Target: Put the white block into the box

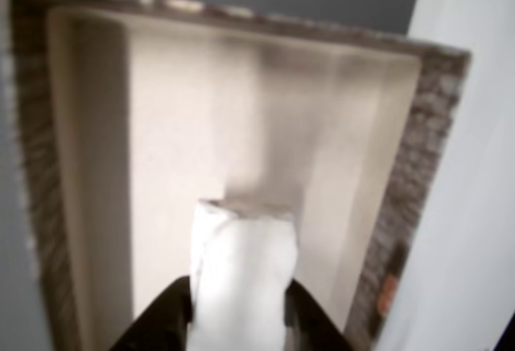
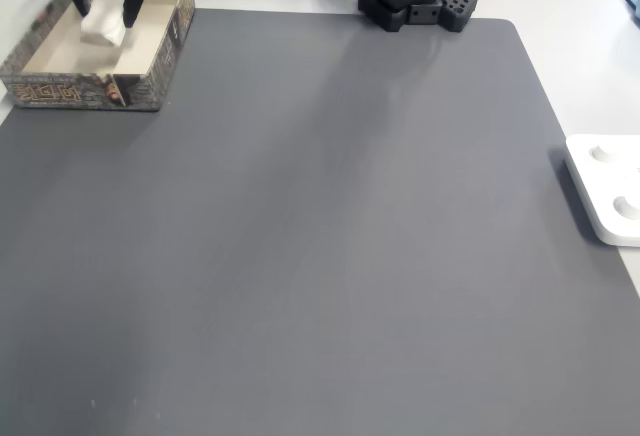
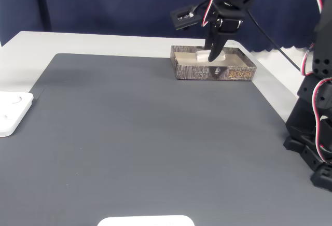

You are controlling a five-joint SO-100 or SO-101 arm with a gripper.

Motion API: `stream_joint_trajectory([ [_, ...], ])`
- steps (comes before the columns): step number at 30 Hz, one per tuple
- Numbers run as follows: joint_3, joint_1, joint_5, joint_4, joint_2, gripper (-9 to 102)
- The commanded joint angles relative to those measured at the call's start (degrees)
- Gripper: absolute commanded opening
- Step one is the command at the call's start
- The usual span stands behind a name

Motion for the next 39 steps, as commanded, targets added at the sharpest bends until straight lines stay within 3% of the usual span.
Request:
stream_joint_trajectory([
  [1,-6.3,-1.0,-1.8,0.7,-0.5,-2],
  [18,-9.2,-1.1,-4.0,0.5,-4.6,-1],
  [39,-8.5,-0.8,-3.3,-2.2,-5.9,21],
])
